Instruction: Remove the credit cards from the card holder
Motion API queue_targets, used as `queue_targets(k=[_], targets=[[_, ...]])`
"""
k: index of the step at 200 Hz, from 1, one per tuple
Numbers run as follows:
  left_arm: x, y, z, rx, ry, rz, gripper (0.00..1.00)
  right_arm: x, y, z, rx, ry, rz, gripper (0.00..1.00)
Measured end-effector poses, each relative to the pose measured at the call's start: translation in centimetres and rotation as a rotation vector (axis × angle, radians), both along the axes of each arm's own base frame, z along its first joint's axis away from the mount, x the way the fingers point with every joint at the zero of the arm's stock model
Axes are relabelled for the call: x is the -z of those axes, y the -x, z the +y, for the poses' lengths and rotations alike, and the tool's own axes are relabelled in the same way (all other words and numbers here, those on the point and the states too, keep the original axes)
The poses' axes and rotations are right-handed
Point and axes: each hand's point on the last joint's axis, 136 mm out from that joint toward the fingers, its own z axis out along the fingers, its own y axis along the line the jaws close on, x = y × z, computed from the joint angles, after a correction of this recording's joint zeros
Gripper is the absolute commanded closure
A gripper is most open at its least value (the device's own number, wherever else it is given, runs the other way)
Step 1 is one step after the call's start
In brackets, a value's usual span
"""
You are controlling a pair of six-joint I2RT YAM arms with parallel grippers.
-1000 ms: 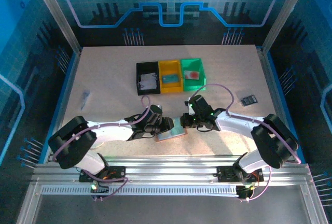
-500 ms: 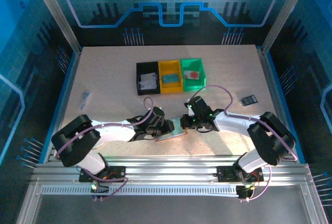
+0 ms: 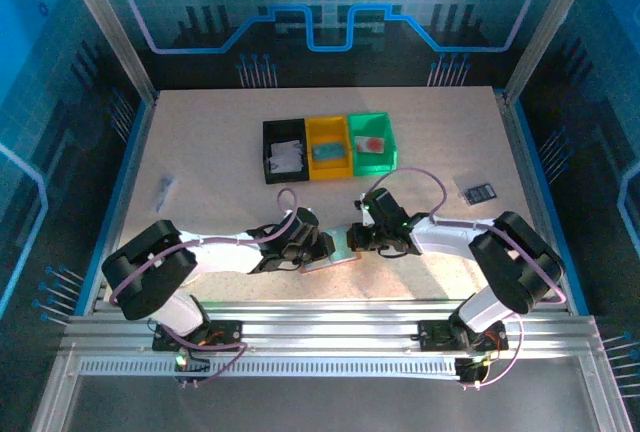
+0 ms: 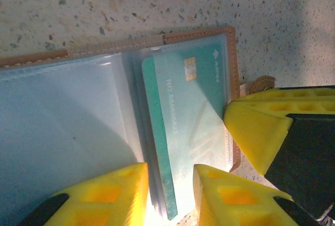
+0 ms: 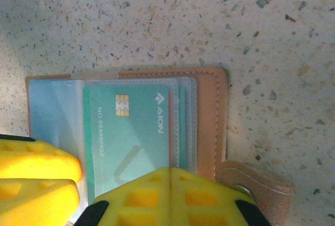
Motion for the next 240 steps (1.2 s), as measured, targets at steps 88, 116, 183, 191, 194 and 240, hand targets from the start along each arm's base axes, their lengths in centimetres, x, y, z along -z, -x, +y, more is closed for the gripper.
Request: queue_targets(k=[88, 116, 183, 191, 194, 240], targets=[[0.1, -0.3, 0.3, -0.017, -0.018, -0.016, 0.8, 0.1, -0.1, 0.4, 0.003, -0.038, -0.003, 0.99], [0.1, -0.5, 0.5, -0.024, -0.025, -0.023, 0.81, 0.1, -0.1, 0.6, 0.003, -0.047, -0.003, 0.99], [0.1, -0.8, 0.8, -0.042, -0.04, -0.035, 0.72, 0.2, -0.2, 0.7, 0.006, -0.066, -0.01, 0.99], [0.1, -0.8, 0.9, -0.048, -0.044, -0.036, 0.69, 0.2, -0.1, 0.7, 0.006, -0.068, -0.01, 0.99], [0.1, -0.8, 1.0, -0.047, -0.046, -0.037, 0.69, 0.2, -0.1, 0.7, 0.005, -0.07, -0.01, 0.99], [-0.1, -0.4, 1.3, -0.052, -0.07, -0.045, 0.68, 0.2, -0.1, 0.7, 0.007, -0.077, -0.006, 0.99]])
